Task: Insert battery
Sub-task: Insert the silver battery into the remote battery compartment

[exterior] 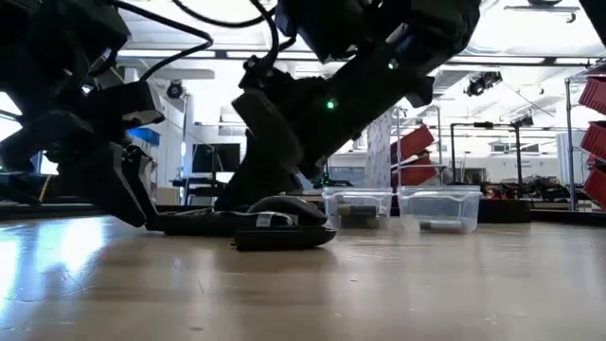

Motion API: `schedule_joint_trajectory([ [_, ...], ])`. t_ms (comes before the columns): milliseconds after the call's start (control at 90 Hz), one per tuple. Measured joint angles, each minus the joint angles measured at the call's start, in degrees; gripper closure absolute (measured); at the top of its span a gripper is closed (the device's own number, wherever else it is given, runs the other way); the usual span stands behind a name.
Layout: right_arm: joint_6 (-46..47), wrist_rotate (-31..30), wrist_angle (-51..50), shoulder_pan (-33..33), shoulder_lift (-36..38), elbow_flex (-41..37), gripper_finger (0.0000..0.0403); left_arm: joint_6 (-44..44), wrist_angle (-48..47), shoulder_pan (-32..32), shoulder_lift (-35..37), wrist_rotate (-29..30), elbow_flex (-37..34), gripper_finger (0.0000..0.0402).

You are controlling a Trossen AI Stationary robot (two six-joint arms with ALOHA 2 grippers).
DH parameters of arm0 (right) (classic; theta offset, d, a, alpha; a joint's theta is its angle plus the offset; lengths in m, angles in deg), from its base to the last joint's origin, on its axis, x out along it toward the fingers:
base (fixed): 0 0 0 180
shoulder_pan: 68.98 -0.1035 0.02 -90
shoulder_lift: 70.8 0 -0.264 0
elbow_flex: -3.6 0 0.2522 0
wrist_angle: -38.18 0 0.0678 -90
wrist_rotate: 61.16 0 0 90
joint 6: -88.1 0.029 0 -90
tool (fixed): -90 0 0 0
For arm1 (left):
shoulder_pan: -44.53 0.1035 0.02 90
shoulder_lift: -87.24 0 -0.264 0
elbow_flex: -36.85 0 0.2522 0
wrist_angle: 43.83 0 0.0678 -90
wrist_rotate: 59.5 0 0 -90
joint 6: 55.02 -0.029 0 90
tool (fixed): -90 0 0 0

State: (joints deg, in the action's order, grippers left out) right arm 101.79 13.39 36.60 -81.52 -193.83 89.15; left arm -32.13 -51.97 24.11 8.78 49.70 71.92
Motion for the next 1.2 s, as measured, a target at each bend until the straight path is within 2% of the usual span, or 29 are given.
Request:
schedule_joint_trajectory([
  [1200, -0.29, 0.24, 6.36, 0.71, -3.61, 0.18, 0.0403, -0.07, 2.66, -0.04, -0.08, 0.92, -0.01, 0.0238],
])
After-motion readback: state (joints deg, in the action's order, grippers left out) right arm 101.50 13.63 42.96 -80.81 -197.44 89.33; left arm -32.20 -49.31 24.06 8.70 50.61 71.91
